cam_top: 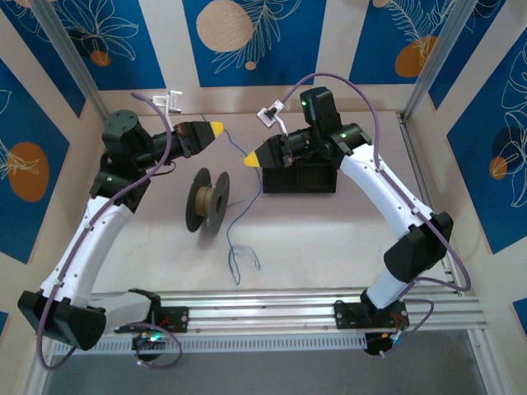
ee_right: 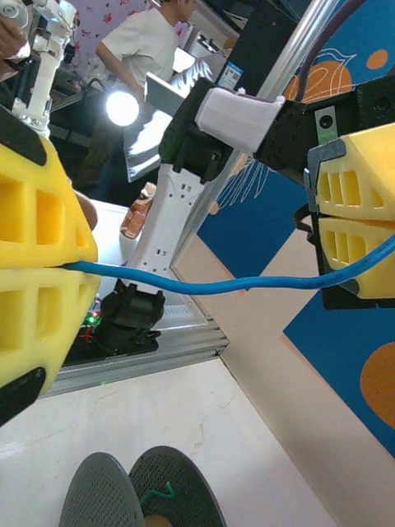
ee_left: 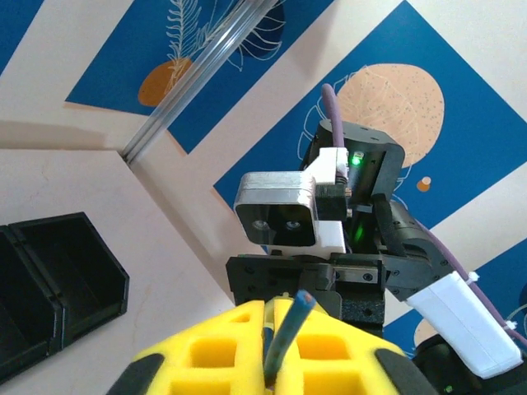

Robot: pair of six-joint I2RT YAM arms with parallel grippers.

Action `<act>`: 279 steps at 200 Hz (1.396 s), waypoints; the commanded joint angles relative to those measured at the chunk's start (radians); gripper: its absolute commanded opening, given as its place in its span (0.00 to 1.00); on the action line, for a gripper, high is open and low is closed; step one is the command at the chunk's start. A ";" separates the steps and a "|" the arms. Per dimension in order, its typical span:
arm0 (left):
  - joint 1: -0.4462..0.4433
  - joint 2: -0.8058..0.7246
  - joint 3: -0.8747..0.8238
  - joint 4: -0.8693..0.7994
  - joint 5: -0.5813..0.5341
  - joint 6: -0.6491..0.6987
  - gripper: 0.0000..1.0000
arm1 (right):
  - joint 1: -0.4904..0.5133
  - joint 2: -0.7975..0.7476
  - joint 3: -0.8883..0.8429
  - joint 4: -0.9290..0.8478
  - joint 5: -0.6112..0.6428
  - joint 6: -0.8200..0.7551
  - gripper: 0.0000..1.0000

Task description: Wrap the cables

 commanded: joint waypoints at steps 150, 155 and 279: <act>-0.007 -0.136 -0.083 -0.949 -0.763 0.464 1.00 | -0.082 -0.136 -0.056 -0.233 0.607 -0.097 0.00; -0.011 -0.129 -0.091 -0.955 -0.762 0.468 1.00 | -0.080 -0.140 -0.057 -0.237 0.622 -0.100 0.00; -0.059 0.066 -0.220 -0.794 -0.804 0.436 0.73 | 0.013 -0.401 -0.361 -0.123 0.815 0.014 0.00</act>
